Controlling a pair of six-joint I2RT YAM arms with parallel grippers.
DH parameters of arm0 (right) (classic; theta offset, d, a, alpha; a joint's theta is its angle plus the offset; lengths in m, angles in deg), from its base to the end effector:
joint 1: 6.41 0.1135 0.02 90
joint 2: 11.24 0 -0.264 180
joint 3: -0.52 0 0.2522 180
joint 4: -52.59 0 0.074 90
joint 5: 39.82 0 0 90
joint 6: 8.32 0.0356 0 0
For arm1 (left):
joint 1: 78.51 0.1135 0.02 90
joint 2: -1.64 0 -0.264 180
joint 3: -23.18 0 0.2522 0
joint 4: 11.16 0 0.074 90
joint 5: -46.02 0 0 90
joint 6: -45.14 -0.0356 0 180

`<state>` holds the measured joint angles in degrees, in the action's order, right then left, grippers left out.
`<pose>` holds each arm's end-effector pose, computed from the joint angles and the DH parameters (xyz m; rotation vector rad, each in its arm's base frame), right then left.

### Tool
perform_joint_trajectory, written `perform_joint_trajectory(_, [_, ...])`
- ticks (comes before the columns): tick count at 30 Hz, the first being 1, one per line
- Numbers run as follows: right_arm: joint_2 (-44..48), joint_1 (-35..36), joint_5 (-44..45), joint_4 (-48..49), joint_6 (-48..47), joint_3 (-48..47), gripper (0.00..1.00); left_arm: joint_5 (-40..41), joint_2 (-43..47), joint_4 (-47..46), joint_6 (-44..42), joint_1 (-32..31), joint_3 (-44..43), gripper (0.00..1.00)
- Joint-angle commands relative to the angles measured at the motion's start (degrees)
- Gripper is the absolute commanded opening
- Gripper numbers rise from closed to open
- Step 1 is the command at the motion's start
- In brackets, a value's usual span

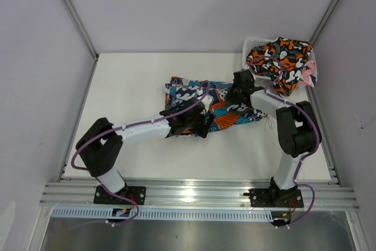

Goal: Fold and stack the shorts
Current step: Fold the shorts

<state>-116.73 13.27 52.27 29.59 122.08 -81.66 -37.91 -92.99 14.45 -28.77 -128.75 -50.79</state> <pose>0.3750 0.1327 0.1889 0.4538 2.3839 0.4487 0.2286 -0.2689 0.2086 0.6598 2.3230 -0.4228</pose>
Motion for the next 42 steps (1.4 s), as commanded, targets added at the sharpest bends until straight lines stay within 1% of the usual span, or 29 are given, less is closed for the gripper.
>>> perform_joint_trajectory(1, [-0.94,0.36,1.69,1.76,-0.94,-2.42,0.00,4.92,1.81,-0.34,-6.23,-1.35,-0.01,0.89])
perform_joint_trajectory(4, [-1.64,0.44,1.34,1.85,-0.94,-2.77,0.00,5.27,2.52,-0.78,-10.36,-2.58,0.96,0.89])
perform_joint_trajectory(8, [-2.52,0.36,1.34,1.06,-1.03,-4.08,0.00,6.50,1.99,-3.68,-13.98,-3.72,3.25,0.89])
perform_joint_trajectory(14, [-2.70,0.53,0.99,0.97,-1.11,-4.79,0.00,11.07,-0.64,-6.23,-19.52,-7.59,3.52,0.83])
perform_joint_trajectory(16, [-3.14,0.53,0.99,0.54,-1.29,-5.49,0.00,14.13,-2.75,-4.84,-20.67,-9.08,2.21,0.81])
perform_joint_trajectory(18, [-4.19,0.45,1.25,-0.08,-1.55,-6.37,0.00,16.07,-5.64,-3.78,-21.28,-9.79,0.54,0.77])
perform_joint_trajectory(19, [-4.54,0.44,1.51,-0.52,-1.64,-7.15,0.00,17.13,-6.44,-3.60,-21.54,-10.05,-0.08,0.75])
perform_joint_trajectory(20, [-4.89,0.44,1.43,-0.61,-1.73,-7.60,0.00,17.57,-7.05,-3.68,-21.89,-10.32,-0.26,0.69])
perform_joint_trajectory(22, [-6.12,0.36,1.95,-1.22,-1.82,-8.82,0.00,17.67,-8.46,-3.51,-22.07,-10.67,-0.96,0.59])
perform_joint_trajectory(23, [-6.48,0.36,2.04,-1.40,-1.82,-9.18,0.00,17.40,-8.81,-3.51,-22.07,-10.76,-0.97,0.49])
perform_joint_trajectory(25, [-7.71,0.18,2.39,-2.19,-1.99,-9.97,0.00,17.84,-9.78,-2.81,-22.25,-11.02,-1.32,0.39])
perform_joint_trajectory(26, [-8.15,0.18,2.83,-2.37,-2.17,-10.85,0.00,18.71,-10.13,-2.54,-22.25,-11.11,-1.58,0.29])
perform_joint_trajectory(28, [-9.37,0.18,3.36,-3.24,-2.52,-11.82,0.00,19.68,-11.01,-1.76,-22.34,-11.02,-1.67,0.20])
perform_joint_trajectory(29, [-9.82,0.18,3.97,-3.59,-2.70,-12.87,0.00,20.38,-11.19,-1.58,-22.25,-11.11,-1.58,0.11])
perform_joint_trajectory(31, [-11.39,0.27,4.41,-4.65,-2.79,-13.93,0.00,20.48,-11.02,-0.96,-21.90,-11.11,-1.41,0.01])
perform_joint_trajectory(35, [-14.20,0.18,5.73,-6.32,-3.22,-16.74,0.00,19.86,-9.62,-0.26,-20.50,-11.46,0.17,0.00])
perform_joint_trajectory(42, [-17.11,0.44,7.67,-7.20,-3.40,-19.82,0.00,21.00,-5.39,1.94,-16.63,-15.32,5.70,0.00])
